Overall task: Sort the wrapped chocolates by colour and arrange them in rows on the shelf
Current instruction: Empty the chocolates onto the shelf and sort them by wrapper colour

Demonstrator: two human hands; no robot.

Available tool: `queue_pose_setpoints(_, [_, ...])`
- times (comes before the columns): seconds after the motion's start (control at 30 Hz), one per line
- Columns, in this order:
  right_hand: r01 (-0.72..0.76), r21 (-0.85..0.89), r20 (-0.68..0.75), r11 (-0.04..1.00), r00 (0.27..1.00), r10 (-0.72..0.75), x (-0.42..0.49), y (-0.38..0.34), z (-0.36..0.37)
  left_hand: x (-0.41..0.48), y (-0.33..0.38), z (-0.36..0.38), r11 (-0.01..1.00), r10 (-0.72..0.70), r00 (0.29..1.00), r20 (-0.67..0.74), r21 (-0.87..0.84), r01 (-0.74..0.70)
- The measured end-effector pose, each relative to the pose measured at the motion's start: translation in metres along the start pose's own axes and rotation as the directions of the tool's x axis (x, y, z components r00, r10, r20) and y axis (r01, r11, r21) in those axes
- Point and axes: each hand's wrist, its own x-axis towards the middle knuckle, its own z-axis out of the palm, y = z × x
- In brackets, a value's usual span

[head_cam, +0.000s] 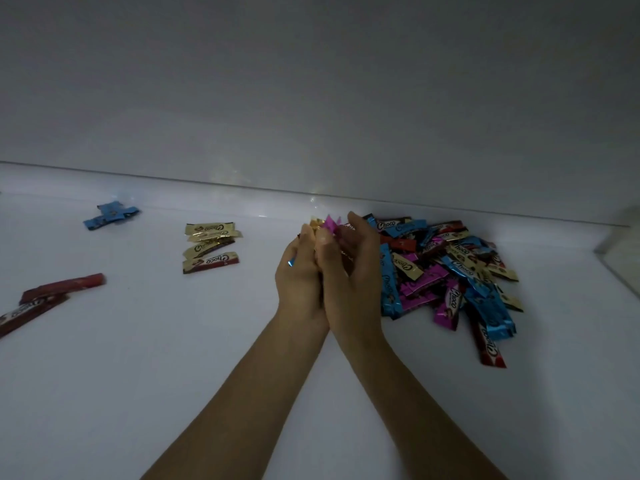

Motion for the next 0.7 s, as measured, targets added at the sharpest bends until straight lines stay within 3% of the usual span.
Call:
queue_pose_setpoints(0.13, [0.022, -0.137, 0.068, 0.990, 0.998, -0.013, -0.008, 0.003, 0.000, 0.009, 0.011, -0.013, 0.996, -0.057, 0.998, -0.031, -0.075, 0.054])
queue_pose_setpoints(0.27, [0.119, -0.261, 0.013, 0.958, 0.993, -0.120, -0.010, 0.000, -0.002, 0.019, 0.013, -0.015, 0.881, -0.120, 0.992, -0.030, -0.465, 0.092])
queue_pose_setpoints(0.5, [0.165, -0.370, 0.212, 0.914, 0.973, -0.090, -0.018, 0.004, -0.011, 0.021, 0.017, -0.022, 0.856, -0.165, 0.986, -0.002, -0.497, 0.142])
queue_pose_setpoints(0.7, [0.235, -0.359, 0.067, 0.903, 0.972, -0.226, -0.020, 0.002, -0.016, 0.013, 0.019, -0.020, 0.776, -0.172, 0.985, 0.026, -0.612, 0.152])
